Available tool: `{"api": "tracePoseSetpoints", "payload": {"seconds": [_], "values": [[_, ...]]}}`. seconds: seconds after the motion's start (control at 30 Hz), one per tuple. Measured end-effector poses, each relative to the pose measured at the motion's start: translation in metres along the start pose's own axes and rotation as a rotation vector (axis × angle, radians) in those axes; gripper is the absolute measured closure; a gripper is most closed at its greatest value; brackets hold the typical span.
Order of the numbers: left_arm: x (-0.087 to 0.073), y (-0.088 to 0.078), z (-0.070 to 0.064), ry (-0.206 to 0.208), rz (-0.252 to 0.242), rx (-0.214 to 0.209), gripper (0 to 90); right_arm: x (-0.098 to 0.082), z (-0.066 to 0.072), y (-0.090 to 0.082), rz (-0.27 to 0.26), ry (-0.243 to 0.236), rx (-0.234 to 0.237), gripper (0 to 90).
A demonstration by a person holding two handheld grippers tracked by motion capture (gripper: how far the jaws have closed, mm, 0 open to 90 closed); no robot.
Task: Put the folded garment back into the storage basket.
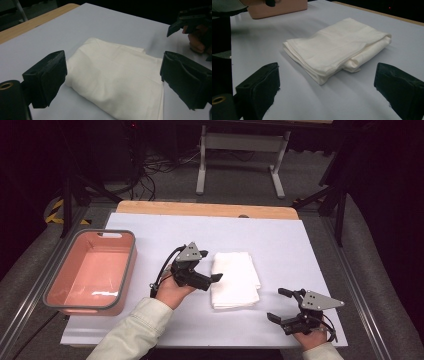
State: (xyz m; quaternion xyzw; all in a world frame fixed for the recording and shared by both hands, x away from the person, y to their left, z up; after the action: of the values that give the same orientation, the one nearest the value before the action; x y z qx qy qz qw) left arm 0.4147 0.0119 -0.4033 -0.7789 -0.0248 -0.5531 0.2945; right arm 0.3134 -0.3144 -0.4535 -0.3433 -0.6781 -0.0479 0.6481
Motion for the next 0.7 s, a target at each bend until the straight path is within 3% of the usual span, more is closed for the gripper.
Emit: {"api": "tracePoseSetpoints", "payload": {"seconds": [0.1,0.23,0.4,0.7], "values": [[0.001,0.005,0.000,-0.017,-0.010,-0.007,8.0,0.000,0.000,0.000,0.002,0.002,0.002,7.4],[0.003,0.012,0.003,0.003,-0.015,0.031,7.3,-0.002,-0.001,0.001,0.004,0.011,0.008,7.5],[0.003,0.021,0.007,-0.013,0.006,0.065,7.8,-0.002,-0.002,0.002,0.003,0.012,0.009,7.5],[0.004,0.037,0.010,0.016,0.013,0.114,6.7,-0.002,-0.002,0.002,-0.003,0.014,0.022,7.5]]}}
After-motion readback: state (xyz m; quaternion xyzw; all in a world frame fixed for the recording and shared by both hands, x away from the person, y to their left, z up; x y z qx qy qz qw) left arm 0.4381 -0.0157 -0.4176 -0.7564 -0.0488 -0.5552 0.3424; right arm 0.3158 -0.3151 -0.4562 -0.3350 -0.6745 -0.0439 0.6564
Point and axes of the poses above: each handheld gripper's, and its own axes: y roughly forward along the jaws, x roughly out of its top, z roughly to its left, the point moved 3 cm from there along y, roughly forward along the jaws, and after that the axes turned 10 degrees about -y, right-handed, at the moved point
